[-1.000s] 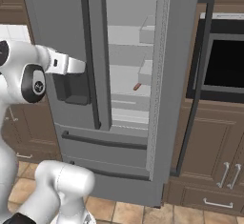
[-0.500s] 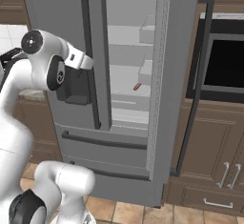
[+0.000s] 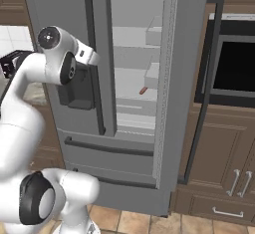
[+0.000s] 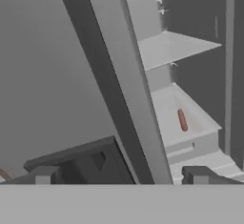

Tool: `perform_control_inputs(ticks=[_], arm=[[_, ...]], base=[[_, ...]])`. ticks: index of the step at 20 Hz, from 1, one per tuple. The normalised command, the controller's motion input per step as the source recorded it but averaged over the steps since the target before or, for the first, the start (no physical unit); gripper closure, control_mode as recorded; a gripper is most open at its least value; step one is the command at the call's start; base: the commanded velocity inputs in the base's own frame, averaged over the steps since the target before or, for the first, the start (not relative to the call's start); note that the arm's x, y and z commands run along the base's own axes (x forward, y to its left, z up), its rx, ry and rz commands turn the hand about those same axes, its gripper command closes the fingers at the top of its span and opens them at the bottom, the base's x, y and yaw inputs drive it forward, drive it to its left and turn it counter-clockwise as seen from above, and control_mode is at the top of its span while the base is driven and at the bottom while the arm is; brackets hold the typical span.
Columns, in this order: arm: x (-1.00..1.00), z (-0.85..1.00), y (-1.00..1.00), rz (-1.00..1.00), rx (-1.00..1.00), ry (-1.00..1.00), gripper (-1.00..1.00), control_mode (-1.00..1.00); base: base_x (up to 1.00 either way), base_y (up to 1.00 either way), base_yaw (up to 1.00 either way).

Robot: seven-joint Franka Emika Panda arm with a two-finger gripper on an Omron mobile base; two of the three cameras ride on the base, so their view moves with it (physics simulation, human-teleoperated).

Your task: Move the hot dog bun to the plate on the dining table and place the condiment next to that plate. Then navigate to the fridge and take the sausage and place it on the plate as well.

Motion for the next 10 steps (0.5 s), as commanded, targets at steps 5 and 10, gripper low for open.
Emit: perform_control_inputs(ticks=[5, 10], arm=[[0.53, 0.02, 0.1, 0.08, -0.17, 0.0, -1.0, -1.0], [0.53, 0.0, 0.18, 0.02, -0.11, 0.0, -1.0, -1.0]], base=[[0.0, 0.0, 0.0], [0.0, 0.0, 0.0]])
